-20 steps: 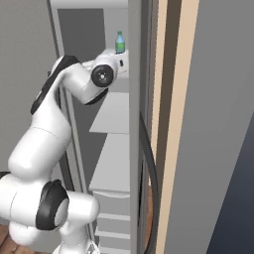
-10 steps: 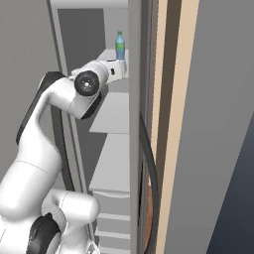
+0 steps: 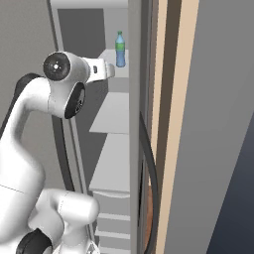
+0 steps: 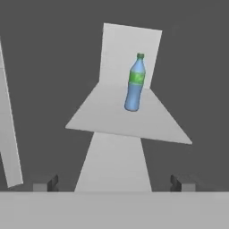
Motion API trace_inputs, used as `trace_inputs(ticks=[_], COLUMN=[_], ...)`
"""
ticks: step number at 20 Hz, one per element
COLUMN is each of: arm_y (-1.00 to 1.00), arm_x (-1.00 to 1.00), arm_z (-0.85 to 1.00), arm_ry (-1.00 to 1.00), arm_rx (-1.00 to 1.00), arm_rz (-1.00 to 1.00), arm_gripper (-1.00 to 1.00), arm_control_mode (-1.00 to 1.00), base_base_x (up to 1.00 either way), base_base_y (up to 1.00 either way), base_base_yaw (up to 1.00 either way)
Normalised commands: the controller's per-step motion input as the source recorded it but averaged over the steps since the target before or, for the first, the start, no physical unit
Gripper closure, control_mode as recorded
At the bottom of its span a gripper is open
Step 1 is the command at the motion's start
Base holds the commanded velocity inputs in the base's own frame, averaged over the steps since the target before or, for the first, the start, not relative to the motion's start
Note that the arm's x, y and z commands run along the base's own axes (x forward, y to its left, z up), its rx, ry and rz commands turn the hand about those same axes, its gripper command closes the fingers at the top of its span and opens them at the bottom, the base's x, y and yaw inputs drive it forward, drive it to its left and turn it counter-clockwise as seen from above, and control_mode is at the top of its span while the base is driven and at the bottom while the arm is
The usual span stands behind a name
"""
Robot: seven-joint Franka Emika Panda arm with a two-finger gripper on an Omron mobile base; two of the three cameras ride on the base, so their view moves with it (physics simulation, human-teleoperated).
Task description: Take the bottled waters from the counter and place them in the freezer to freeze. Close the freezer door after placing the bottles.
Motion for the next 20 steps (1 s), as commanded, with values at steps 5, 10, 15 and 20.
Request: trace_inputs(ticks=[5,10,15,20], arm_y=[0.2,0.1,0.0,0.0], arm_x=[-0.8,-1.0,-1.0,-0.82], arm_z=[0.03,0.0,-0.02,-0.12], arm_ry=[0.21,0.04,0.0,0.05], arm_rx=[0.0,0.01,0.11,0.23], arm_rz=[-0.13,-0.11,-0.08,0.0], arm_gripper=[-1.0,-1.0,-1.0,-1.0], arm_control_mode=[-1.0,-1.0,-1.0,-1.0], base_base_x=[0.0,0.0,0.0,0.0], base_base_y=[0.0,0.0,0.0,0.0], base_base_yaw=[0.0,0.0,0.0,0.0])
